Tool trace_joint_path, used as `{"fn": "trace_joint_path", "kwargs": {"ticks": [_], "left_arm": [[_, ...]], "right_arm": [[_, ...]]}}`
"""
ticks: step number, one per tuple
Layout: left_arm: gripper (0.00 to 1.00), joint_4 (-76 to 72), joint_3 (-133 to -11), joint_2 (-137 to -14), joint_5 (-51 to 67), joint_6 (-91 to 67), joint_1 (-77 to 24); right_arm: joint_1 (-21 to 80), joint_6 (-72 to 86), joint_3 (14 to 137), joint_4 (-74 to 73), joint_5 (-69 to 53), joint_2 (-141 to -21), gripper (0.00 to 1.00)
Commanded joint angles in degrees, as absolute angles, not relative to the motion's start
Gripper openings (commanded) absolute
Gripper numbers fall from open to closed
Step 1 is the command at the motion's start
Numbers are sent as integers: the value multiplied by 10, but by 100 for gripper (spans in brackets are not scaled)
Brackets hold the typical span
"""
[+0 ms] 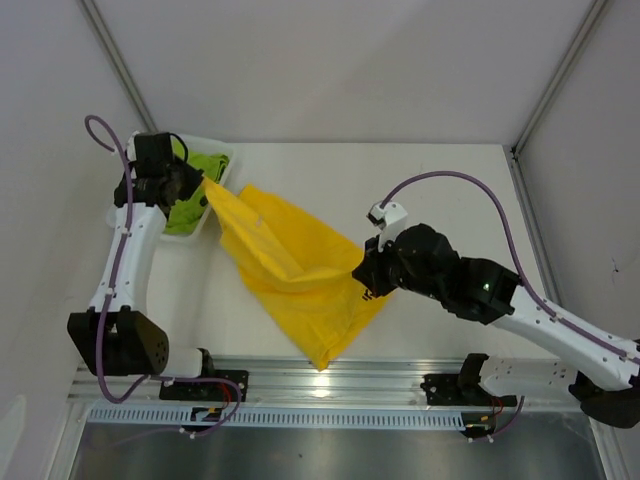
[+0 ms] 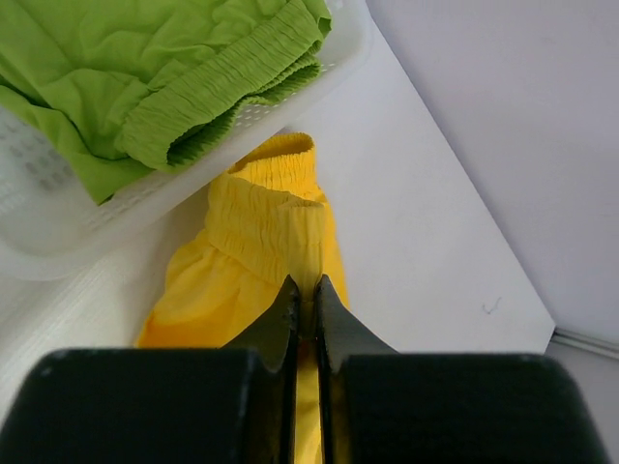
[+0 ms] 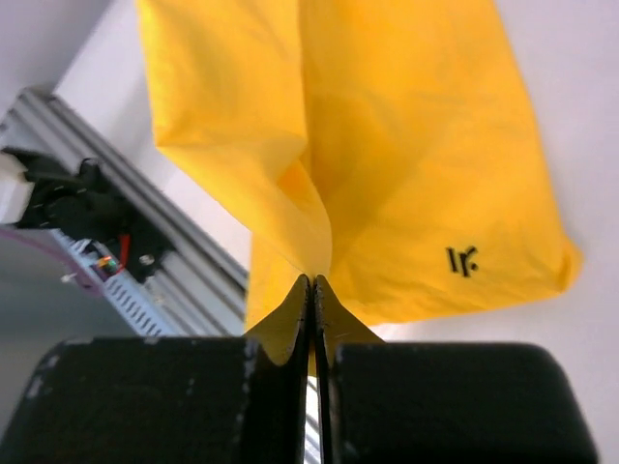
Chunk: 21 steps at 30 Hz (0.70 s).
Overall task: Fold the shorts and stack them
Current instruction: Fold the shorts
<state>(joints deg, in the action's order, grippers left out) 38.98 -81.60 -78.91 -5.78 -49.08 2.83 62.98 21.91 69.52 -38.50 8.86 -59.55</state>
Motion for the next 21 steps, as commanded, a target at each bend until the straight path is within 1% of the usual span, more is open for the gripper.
{"fn": "trace_joint_path", "kwargs": {"ticks": [1,4,5,6,11,17,21], "left_arm": [[0,305,-806,-806,-46,-553,20],[0,274,-802,-828,-69,-578,6],[0,263,-795,-833,-69,-584,6],[0,254,-792,-841,-72,-597,-11],[0,168,-764,-853,-82,-624,-32],[0,90,-759,-875,-111,-641,-59],[1,37,-764,-908,-105,-649,-76]], "right_arm": [[538,197,665,-396,21,-597,0],[477,198,622,-372,7,-605,0],[442,201,604,-366,7,-607,0],[426,202,595,-360,7,-607,0],[338,212,554,-332,7,-619,0],[284,200,533,-295,-8,-678,0],[267,205,520,-267,27,-739,0]]}}
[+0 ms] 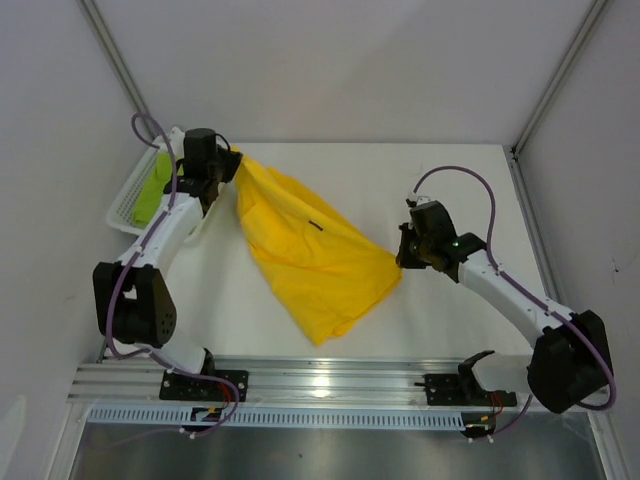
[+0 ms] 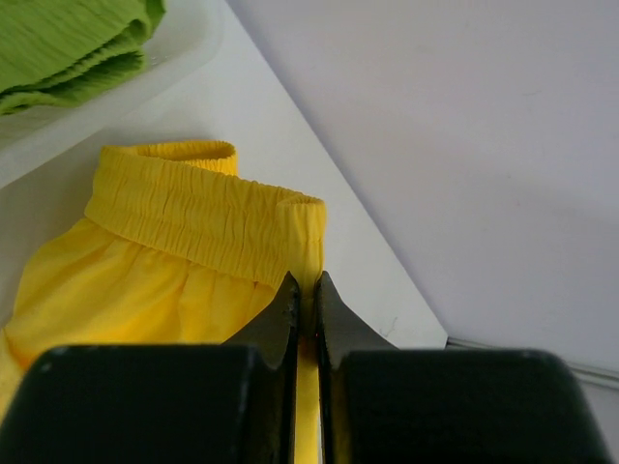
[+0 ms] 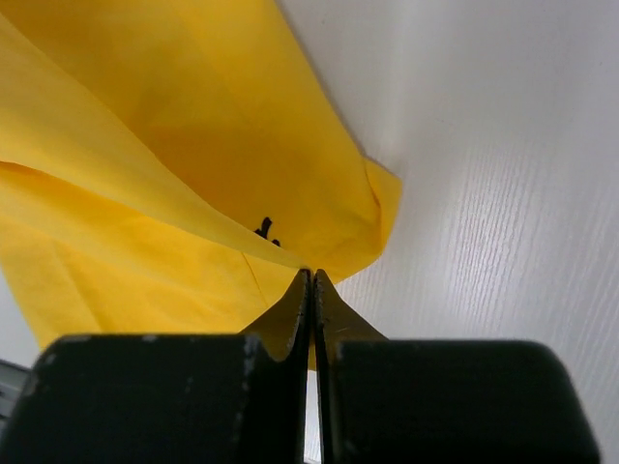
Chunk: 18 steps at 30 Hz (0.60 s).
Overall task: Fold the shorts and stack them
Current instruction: Fold the shorts
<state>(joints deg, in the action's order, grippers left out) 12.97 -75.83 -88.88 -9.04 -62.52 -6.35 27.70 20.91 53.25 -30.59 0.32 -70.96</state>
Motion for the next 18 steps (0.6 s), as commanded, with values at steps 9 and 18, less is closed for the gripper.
{"fn": "trace_joint_path", "kwargs": {"ticks": [9,18], "left_arm": [[4,-98,-775,-1025,-97,-651,-120],[4,-149,-821,-1103,-117,-647,-152]], "right_arm": [[233,221,504,-190,46,-870,0],[223,236,480,-164,61,-912,0]]}}
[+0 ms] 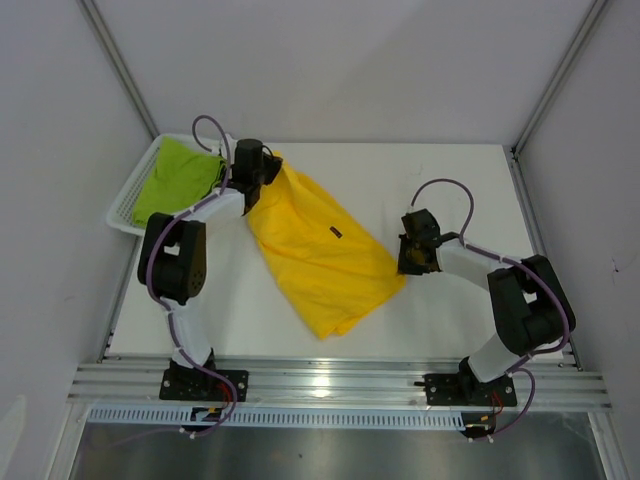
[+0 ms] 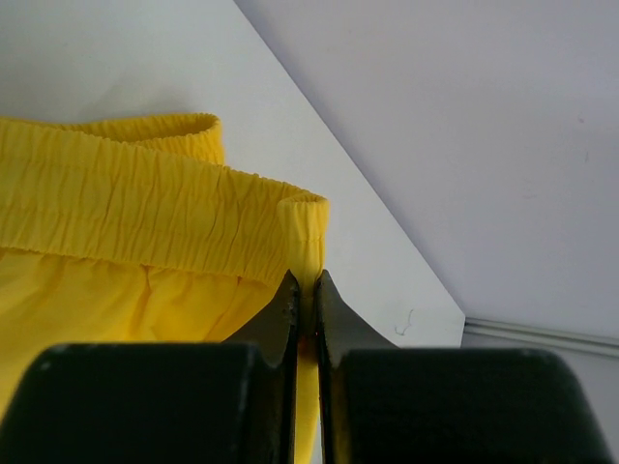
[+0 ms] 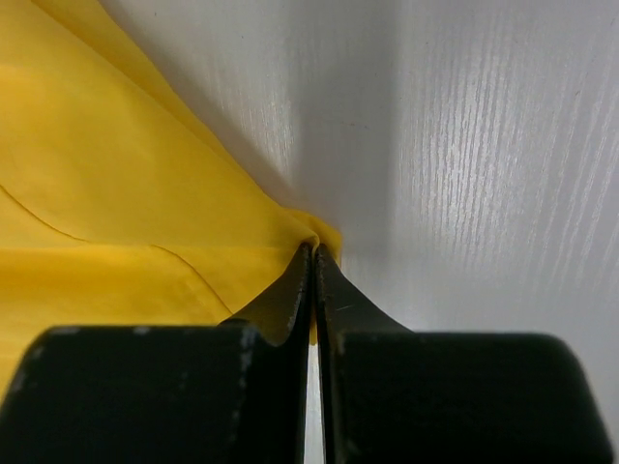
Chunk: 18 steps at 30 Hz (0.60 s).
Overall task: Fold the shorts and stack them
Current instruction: Fold the shorts
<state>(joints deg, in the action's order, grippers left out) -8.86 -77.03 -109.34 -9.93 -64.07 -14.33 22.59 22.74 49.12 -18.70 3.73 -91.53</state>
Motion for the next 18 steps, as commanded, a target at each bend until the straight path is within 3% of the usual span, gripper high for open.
{"fn": "trace_joint_path", "kwargs": {"ticks": [1,9,12,13,15,16,18], "left_arm": [[4,-148,-826,-1119,-120,-643,-155],[8,-124,-922,-1203,-156,-645,-165],[35,-108,-980,-1242,-156,-642,-167],[60,-99,-990,-1252,-156,-632,-168],[80,-91,-1026,-1271,-154,-625,-171],[97,-88,-1030,-1272,-156,-619,-172],[99,-91,-1036,-1263,-166,-602,-175]], "right_arm": [[223,236,477,-165,63,-911,0],[236,250,439,-166,65,-883,0],[236,251,434,-171,67,-871,0],[238,250,435,-172,67,-871,0],[241,251,435,-178,73,-869,0],[243,251,434,-178,74,-870,0],[245,251,432,-179,70,-870,0]]}}
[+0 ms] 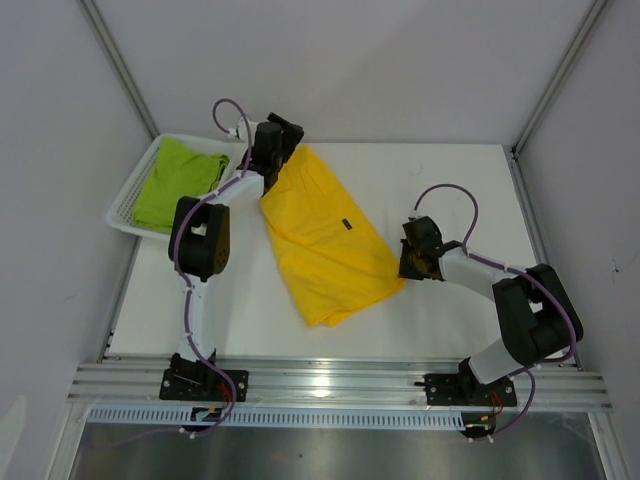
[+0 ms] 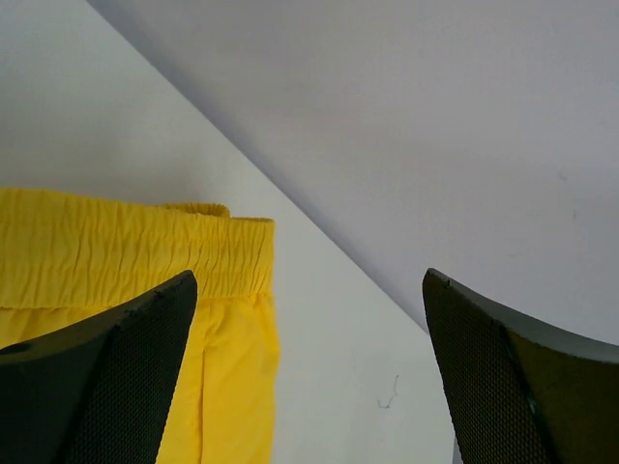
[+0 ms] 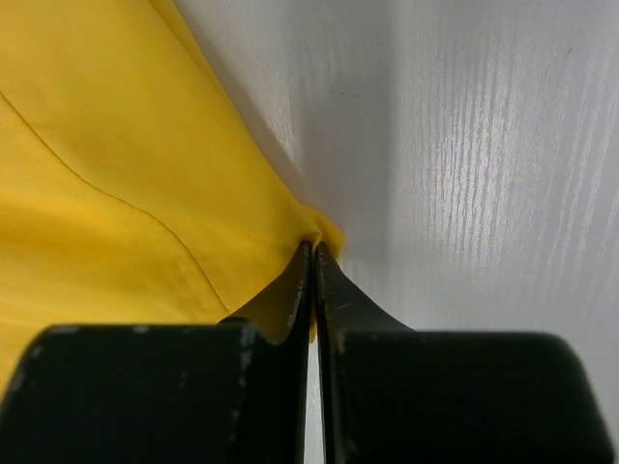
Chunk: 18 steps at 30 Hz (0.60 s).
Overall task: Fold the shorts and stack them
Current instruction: Fold the shorts
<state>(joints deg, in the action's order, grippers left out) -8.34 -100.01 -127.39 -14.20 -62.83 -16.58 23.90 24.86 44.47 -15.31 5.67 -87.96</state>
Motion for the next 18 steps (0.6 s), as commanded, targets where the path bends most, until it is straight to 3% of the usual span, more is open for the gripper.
{"fn": "trace_joint_path", "kwargs": {"ticks": [1,8,11,18], "left_arm": [[99,-95,-1037,-1258,-169,-595,-175],[99,-82,-1055,-1194,-117,-441,-175],[99,4,-1055,-1156,-116,-367,-175],[99,117,-927,-1042,-101,-296,-171]], "right_arm": [[248,253,432,-180,70,-869,0],[244,254,440,-210,102,-844,0],[229,247,453,-222,111,-836,0],[180,230,539,-253,176,-918,2]]}}
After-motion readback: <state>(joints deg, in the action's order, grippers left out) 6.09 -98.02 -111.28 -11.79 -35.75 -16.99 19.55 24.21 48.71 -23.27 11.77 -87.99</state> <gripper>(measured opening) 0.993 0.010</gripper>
